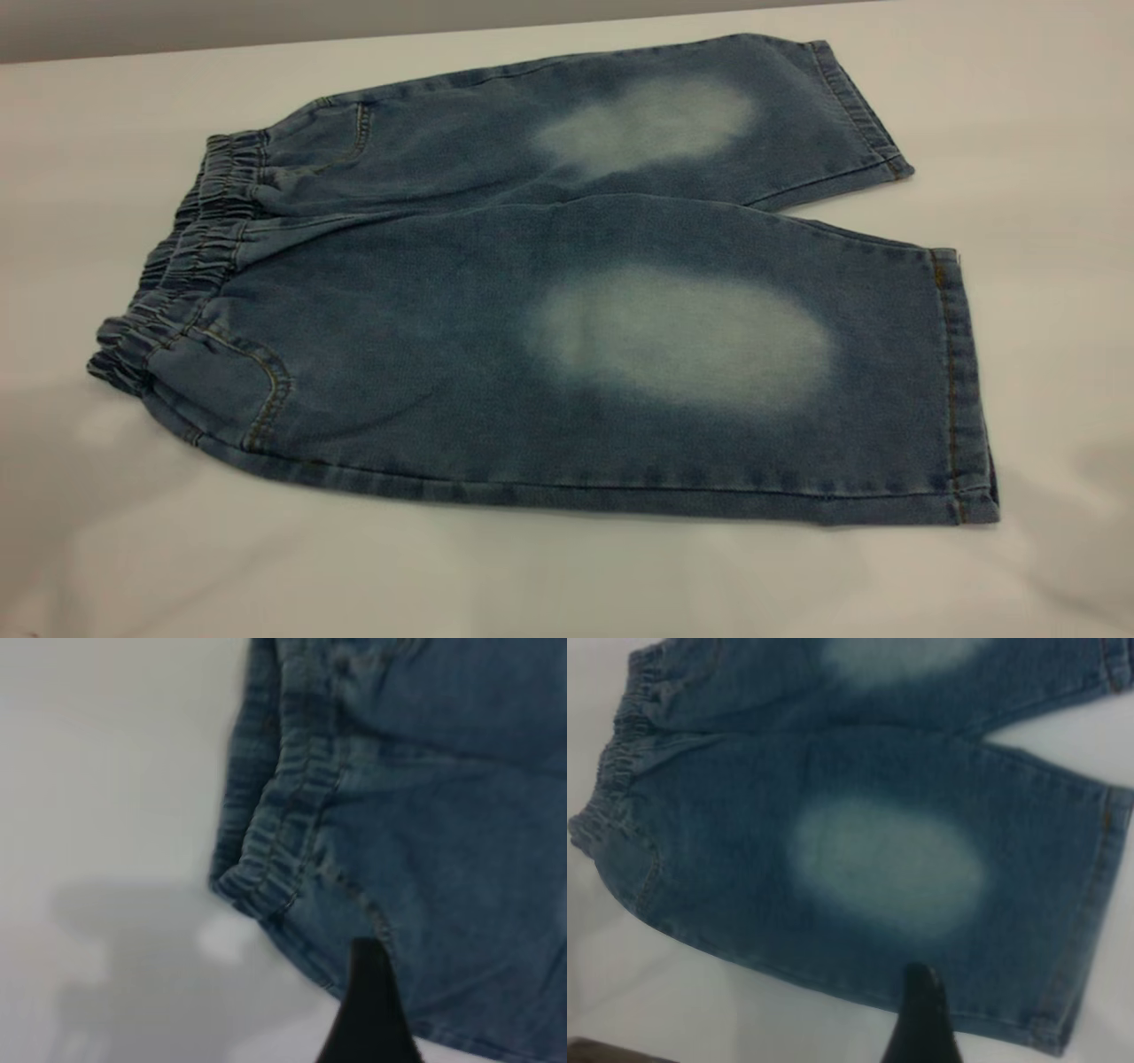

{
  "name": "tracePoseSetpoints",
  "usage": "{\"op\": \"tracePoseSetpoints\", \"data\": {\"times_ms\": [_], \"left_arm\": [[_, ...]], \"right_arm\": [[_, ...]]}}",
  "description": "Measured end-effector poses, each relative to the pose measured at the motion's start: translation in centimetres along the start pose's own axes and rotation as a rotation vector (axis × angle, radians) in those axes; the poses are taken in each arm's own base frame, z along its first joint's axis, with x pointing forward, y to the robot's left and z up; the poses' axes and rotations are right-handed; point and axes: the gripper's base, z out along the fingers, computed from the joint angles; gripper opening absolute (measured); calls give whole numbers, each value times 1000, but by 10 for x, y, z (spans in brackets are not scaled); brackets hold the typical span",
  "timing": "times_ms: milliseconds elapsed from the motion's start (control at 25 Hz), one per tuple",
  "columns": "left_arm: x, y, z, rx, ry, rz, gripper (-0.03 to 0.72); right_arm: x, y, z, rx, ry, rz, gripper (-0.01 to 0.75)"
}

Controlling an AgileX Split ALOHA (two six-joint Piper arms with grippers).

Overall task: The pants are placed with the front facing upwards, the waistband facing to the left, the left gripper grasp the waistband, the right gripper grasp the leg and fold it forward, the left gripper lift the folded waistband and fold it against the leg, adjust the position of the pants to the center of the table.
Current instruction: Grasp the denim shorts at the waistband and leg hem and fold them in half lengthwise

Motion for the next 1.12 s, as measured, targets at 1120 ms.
{"op": "tracePoseSetpoints", "data": {"times_ms": [1120], "left_arm": [[15, 100, 123, -4, 446, -326, 467]], "right_arm": [[-9, -19, 52, -1, 116, 17, 462]]}}
